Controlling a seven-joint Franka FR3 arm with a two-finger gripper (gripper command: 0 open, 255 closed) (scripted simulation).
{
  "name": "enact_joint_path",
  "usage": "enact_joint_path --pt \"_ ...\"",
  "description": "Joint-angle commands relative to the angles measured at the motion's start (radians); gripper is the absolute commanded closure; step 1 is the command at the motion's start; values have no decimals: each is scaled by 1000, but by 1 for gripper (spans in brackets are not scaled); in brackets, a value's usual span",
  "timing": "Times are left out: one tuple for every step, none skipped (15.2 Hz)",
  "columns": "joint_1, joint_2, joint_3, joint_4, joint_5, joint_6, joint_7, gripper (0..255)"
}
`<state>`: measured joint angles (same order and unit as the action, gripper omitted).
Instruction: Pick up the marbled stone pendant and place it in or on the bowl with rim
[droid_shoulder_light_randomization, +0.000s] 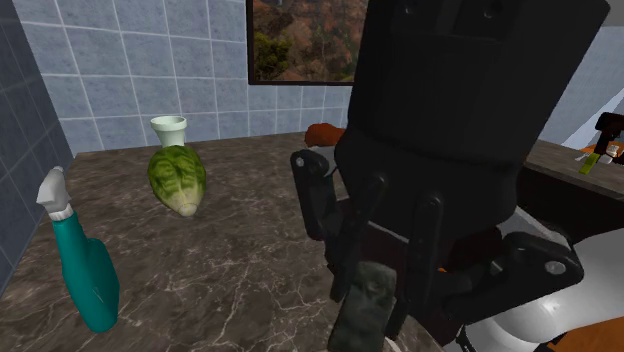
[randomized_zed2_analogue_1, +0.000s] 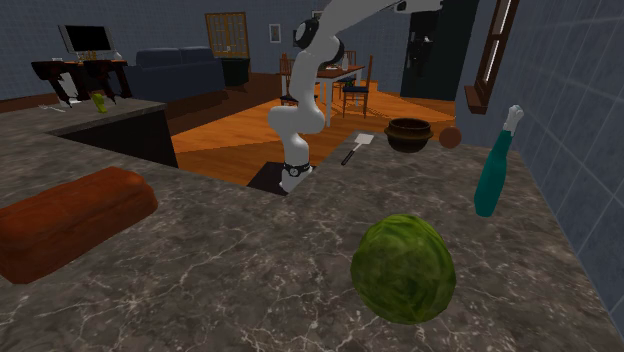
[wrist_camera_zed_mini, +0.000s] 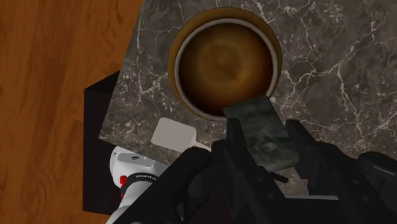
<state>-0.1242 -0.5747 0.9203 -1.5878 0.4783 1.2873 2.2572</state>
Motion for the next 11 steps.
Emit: enact_joint_path --pt "3 -10 20 -8 14 10 22 255" --pt "9 -19 17 -28 18 22 17 255" --pt "15 -28 13 -49 22 33 12 255" --pt "20 -37 11 -69 26 45 8 255" --pt "25 -45 9 -88 30 56 3 255" --pt "30 -53 7 -107 34 68 -1 255" --pt "35 -61 6 -126 38 79 -6 255" --pt "40 -69 5 -145 42 90 -10 255" --pt "44 -76 4 -163 46 102 -14 255" --pt "49 -83 4 -181 50 113 -17 255" --pt "53 -90 4 -199 54 124 -21 255"
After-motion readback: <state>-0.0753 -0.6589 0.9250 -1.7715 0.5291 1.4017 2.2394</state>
